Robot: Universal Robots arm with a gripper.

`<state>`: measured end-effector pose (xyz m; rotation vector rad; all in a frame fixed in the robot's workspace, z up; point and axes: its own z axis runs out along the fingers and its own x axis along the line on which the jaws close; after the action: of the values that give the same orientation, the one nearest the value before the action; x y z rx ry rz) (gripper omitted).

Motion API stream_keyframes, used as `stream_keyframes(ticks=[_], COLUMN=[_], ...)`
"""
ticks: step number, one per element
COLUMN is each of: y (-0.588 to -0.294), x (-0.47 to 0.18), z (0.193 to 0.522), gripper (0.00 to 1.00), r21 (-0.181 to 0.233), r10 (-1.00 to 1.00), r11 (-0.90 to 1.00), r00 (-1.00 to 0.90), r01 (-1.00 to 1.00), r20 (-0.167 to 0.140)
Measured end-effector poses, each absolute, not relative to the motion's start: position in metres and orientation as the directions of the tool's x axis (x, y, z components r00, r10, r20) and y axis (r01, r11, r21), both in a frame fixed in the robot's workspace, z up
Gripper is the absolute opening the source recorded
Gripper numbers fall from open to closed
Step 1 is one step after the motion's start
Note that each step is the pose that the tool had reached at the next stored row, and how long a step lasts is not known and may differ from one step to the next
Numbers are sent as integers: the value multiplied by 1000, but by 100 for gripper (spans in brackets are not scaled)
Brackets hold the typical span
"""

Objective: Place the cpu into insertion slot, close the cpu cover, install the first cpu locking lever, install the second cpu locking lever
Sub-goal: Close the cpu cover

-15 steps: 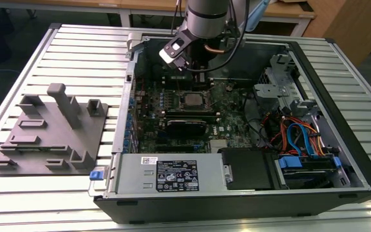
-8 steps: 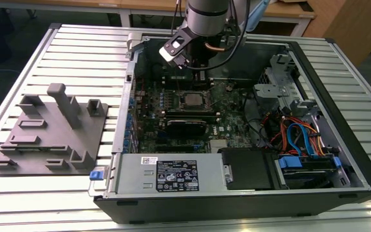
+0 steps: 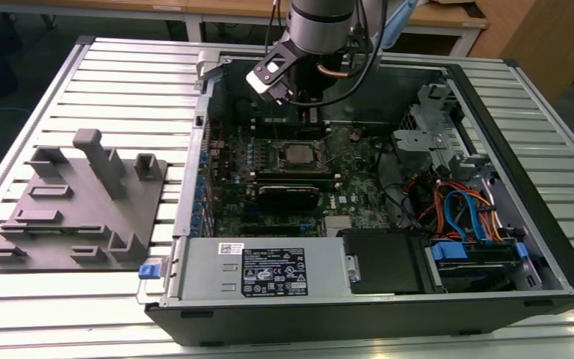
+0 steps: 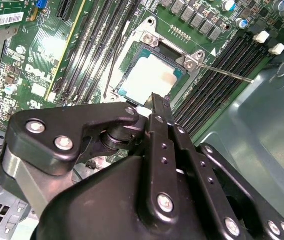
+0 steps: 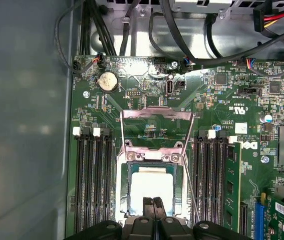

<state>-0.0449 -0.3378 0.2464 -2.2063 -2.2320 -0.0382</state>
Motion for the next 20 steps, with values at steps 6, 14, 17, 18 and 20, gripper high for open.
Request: stream_keyframes(ticks=[6, 14, 17, 18, 20], y=[-338, -338, -338, -338, -338], x=[-44, -44, -44, -44, -44], z=[246, 248, 250, 251, 254], gripper=[10, 10, 10, 10, 10], r21=[15, 15, 15, 15, 15], r10=[1000, 1000, 1000, 1000, 1000], r11=[11, 11, 11, 11, 11], r00=[-12, -12, -12, -12, -12], r01=[1000, 1000, 1000, 1000, 1000], r20=[19, 19, 19, 19, 19])
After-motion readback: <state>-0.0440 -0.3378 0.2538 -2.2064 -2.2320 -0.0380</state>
